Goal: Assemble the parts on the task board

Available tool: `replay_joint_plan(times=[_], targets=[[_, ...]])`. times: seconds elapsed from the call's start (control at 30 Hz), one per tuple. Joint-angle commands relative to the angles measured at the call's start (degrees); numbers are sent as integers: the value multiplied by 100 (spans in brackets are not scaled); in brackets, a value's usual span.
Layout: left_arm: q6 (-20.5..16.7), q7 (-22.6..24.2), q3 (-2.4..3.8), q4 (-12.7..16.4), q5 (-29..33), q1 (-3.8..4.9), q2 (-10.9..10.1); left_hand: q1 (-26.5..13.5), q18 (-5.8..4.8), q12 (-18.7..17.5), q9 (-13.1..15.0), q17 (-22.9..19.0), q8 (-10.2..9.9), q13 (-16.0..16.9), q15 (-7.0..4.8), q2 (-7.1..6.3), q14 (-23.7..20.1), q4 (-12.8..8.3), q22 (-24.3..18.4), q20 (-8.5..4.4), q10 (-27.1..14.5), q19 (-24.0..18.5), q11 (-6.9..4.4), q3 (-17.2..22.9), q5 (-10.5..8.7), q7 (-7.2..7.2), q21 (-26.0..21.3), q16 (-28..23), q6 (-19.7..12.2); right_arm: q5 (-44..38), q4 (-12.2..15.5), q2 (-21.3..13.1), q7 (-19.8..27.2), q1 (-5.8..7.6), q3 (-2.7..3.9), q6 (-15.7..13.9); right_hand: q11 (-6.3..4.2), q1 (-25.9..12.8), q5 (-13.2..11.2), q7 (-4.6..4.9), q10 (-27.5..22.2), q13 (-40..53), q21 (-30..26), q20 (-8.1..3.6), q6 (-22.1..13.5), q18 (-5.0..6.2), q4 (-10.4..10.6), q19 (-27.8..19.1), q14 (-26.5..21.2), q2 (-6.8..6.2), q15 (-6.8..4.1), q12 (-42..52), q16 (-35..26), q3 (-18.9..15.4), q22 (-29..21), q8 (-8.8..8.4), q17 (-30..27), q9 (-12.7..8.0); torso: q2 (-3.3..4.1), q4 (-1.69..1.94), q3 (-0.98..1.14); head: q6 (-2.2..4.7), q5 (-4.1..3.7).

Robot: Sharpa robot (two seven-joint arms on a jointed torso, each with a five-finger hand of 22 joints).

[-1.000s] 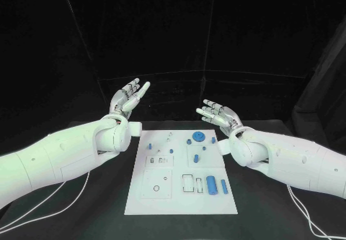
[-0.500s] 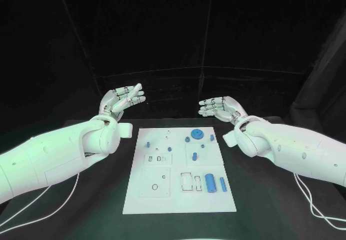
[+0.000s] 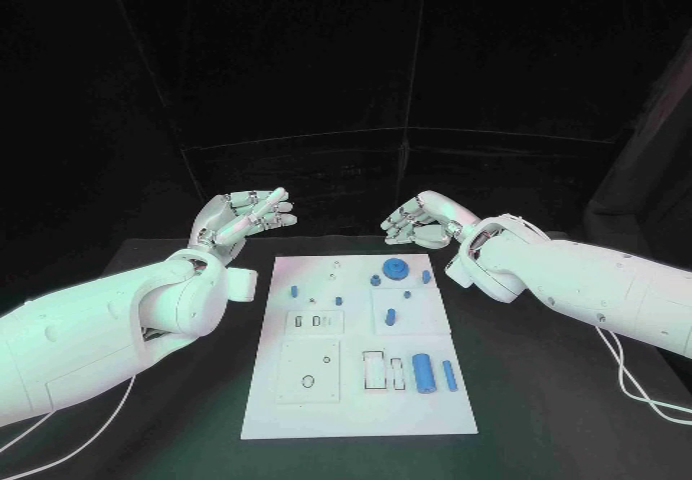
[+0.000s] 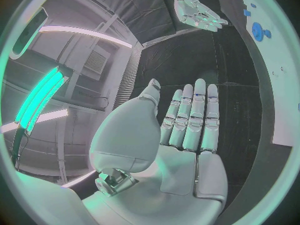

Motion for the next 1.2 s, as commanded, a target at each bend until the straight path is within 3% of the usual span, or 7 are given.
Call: replay_joint_plan(times=[0.03,0.17,0.27,0.4,0.57,0.73,1.2], targets=[[351,69,5,225,-113,9,-68,64,79,-87,-10,-1,-63,-39,37,13,-25,-60,-37,15,-101,27,45,-17,1,19,-64,-82,8,-1917,74,20,-792,46,8,438,-191,-31,0,-139,531,7,901,-338,394,98,0,607,881,-213,-289,-119,162,180,472,-85,177,10,144,80,-27,47,-48],[437,92,5,455,-23,9,-123,72,79,-142,-10,-10,-106,-54,56,37,-66,-105,-75,31,-150,24,59,-44,1,25,-117,-142,3,-2773,137,71,-1222,71,13,615,-295,-130,-25,-225,638,6,1423,-489,480,117,14,943,1718,-287,-478,-143,600,202,758,-127,439,6,239,152,-40,86,-86],[472,85,2,557,14,9,-138,72,79,-151,-10,-12,-114,-56,59,44,-72,-113,-83,34,-157,24,62,-49,1,26,-128,-154,3,-3233,155,126,-1465,79,15,718,-336,-244,-8,-261,643,2,1813,-568,509,104,18,1053,1801,-331,-544,-155,1115,303,985,-195,777,0,302,180,-40,101,-105],[509,68,-24,630,34,9,-143,71,79,-161,-11,-14,-124,-58,62,50,-79,-121,-91,37,-165,23,64,-56,1,28,-139,-167,1,-3535,142,179,-1635,83,17,845,-370,-392,5,-270,514,0,2219,-603,472,112,19,1114,1802,-411,-542,-150,1902,450,1230,-237,1233,-6,363,208,-53,100,-148],[539,45,-50,684,43,9,-145,66,79,-169,-11,-15,-133,-59,66,54,-85,-126,-98,40,-172,22,68,-64,0,31,-150,-178,-1,-3715,128,220,-1745,85,19,979,-336,-568,-10,-283,297,-2,2907,-567,398,89,39,1059,1738,-518,-548,-156,2915,760,1706,-234,1851,-4,429,220,-56,96,-170],[555,21,-67,700,45,9,-152,61,79,-184,-11,-18,-148,-61,71,57,-93,-137,-109,44,-184,25,74,-79,0,39,-165,-196,-6,-3803,132,236,-1801,87,20,1022,-310,-630,-24,-275,195,2,3652,-539,347,6,75,1130,1660,-592,-514,-146,3667,957,2554,-230,2527,-2,466,226,-58,78,-194],[590,-13,-78,730,47,9,-169,54,79,-199,-12,-20,-165,-63,76,61,-101,-147,-120,49,-198,30,82,-95,0,48,-179,-213,-13,-3850,27,339,-1838,97,21,1150,-280,-649,-65,-262,148,-1,4700,-489,308,-166,206,1377,1647,-653,-489,-152,4893,1301,3879,-229,3724,1,510,245,-64,67,-211]])
